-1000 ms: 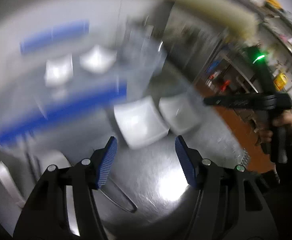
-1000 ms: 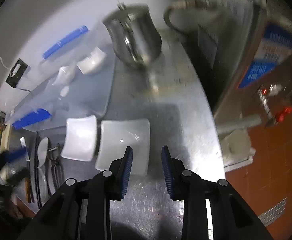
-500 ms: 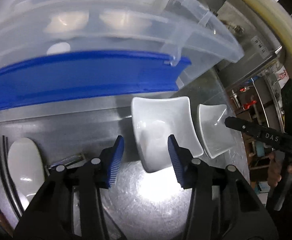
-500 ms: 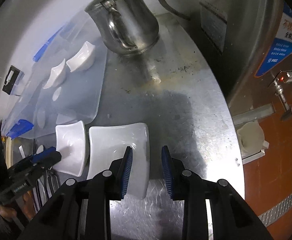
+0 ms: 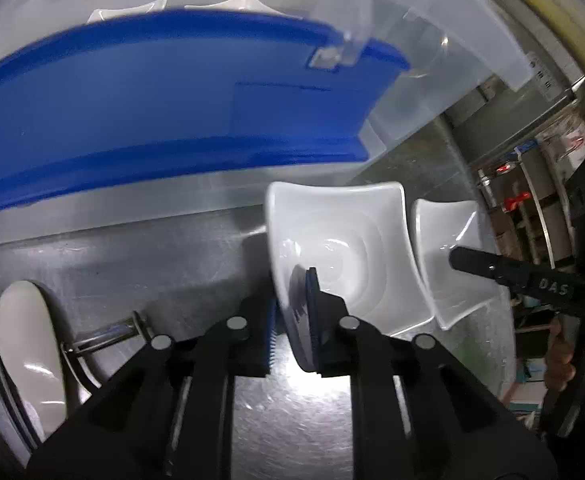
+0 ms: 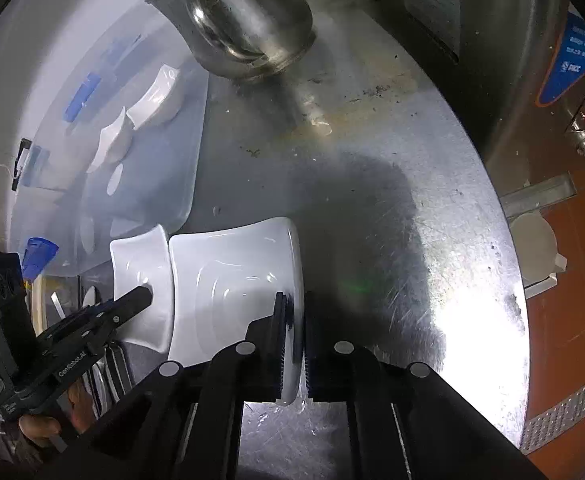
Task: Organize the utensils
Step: 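Grasp a white dish with the left tool while the right tool grasps another, then carry both white dishes into the clear box and open both tools, then grasp the black-handled peeler by its handle with the right tool, then grasp the peeler head with the left tool while the right tool releases the handle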
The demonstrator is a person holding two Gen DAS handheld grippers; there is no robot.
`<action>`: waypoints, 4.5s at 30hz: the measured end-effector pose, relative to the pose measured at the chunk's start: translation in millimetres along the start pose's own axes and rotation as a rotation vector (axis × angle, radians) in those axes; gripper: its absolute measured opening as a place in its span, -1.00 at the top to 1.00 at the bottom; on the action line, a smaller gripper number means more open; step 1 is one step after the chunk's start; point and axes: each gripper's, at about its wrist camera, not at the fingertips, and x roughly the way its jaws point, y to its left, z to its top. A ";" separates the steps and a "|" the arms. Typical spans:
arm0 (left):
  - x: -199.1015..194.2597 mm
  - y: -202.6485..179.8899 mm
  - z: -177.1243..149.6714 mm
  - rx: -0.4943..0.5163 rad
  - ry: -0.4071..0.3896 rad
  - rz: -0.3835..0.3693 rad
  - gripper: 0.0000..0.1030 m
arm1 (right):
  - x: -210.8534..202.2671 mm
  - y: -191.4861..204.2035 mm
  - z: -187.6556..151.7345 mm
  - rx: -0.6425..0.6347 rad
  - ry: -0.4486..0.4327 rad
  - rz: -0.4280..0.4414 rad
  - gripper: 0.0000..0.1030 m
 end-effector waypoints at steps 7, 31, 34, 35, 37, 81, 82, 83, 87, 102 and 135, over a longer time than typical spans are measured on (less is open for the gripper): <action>-7.0 2.3 -6.0 -0.035 0.023 -0.071 0.91 | -18.5 -23.8 -9.2 0.076 0.004 0.054 0.87; -128.0 116.4 138.1 -0.157 -0.175 -0.038 0.90 | -52.0 172.8 148.1 -0.170 -0.127 0.066 0.86; -89.3 131.0 167.6 -0.186 -0.117 -0.029 0.90 | -9.1 189.5 167.8 -0.153 -0.090 -0.056 0.86; -78.1 136.3 174.2 -0.196 -0.098 -0.026 0.90 | 2.8 192.3 170.7 -0.151 -0.085 -0.094 0.86; -51.1 146.0 185.7 -0.212 -0.053 -0.005 0.90 | 16.6 196.0 177.1 -0.162 -0.078 -0.172 0.87; -132.2 83.3 -87.4 -0.124 -0.096 0.115 -0.07 | 39.2 194.2 -66.3 -0.475 0.123 -0.069 0.24; -122.0 82.1 -97.3 -0.124 -0.072 0.123 -0.07 | 47.2 194.5 -72.7 -0.477 0.137 -0.077 0.24; -111.9 80.7 -105.3 -0.131 -0.055 0.116 -0.07 | 51.3 194.5 -74.7 -0.476 0.143 -0.087 0.24; -97.0 73.4 -113.2 -0.137 -0.041 0.080 -0.07 | 70.7 198.5 -79.8 -0.471 0.166 -0.123 0.24; -72.0 88.2 -87.3 -0.345 0.002 -0.207 -0.07 | 94.4 180.3 -77.2 -0.432 0.223 -0.081 0.96; 19.9 9.8 -77.8 -0.459 0.237 -0.328 0.64 | 47.9 127.1 -95.7 -0.219 0.309 0.251 0.95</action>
